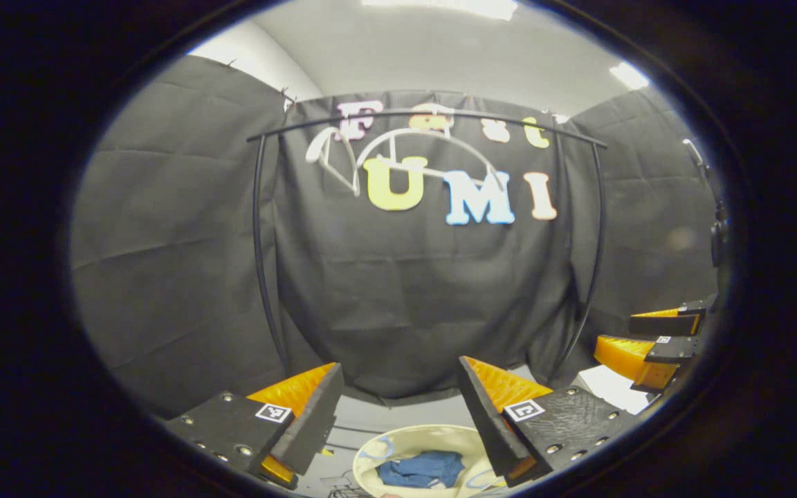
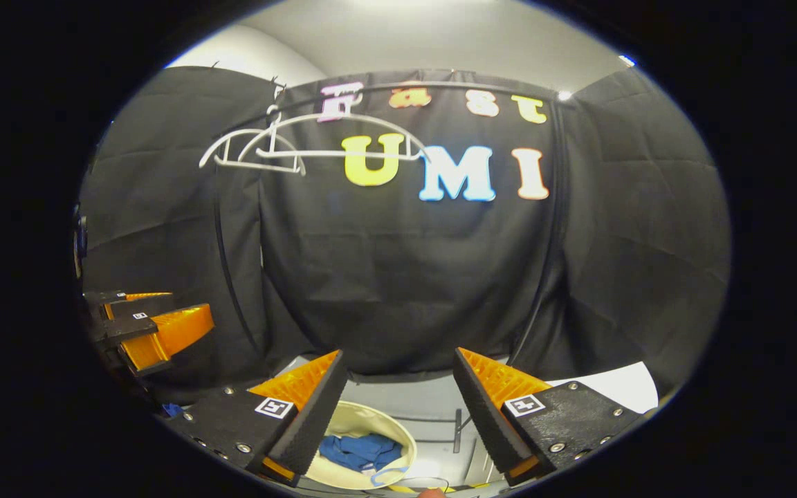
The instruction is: Grasp the clothes on the hanger with both hands and then place them into the laundry hamper below.
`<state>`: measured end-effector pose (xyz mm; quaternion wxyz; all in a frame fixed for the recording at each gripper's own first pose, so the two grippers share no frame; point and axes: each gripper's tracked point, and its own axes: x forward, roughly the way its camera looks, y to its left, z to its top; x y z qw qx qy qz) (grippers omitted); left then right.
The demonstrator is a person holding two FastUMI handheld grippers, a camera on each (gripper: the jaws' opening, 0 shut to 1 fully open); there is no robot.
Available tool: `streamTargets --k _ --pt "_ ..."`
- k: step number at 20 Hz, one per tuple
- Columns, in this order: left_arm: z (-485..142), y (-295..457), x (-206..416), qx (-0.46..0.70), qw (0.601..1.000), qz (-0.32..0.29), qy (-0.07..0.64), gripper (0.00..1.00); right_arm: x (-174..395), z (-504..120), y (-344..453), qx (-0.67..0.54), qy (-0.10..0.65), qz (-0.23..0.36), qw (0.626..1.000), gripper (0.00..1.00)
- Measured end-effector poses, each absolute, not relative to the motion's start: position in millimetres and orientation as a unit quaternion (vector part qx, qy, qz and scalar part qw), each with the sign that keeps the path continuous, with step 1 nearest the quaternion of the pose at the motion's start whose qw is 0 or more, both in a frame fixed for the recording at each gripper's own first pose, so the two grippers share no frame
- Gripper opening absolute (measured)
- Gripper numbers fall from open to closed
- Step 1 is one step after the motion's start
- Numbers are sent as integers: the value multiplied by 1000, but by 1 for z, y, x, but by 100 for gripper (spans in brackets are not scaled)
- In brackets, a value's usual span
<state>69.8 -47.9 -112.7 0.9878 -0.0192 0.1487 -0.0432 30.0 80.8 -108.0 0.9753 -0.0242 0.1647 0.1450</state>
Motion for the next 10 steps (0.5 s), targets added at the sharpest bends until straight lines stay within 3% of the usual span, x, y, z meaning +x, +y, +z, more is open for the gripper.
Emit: streamTargets --k 10 --pt "28 -73 -23 -13 997 -52 53 94 -21 -6 -8 -5 62 103 993 94"
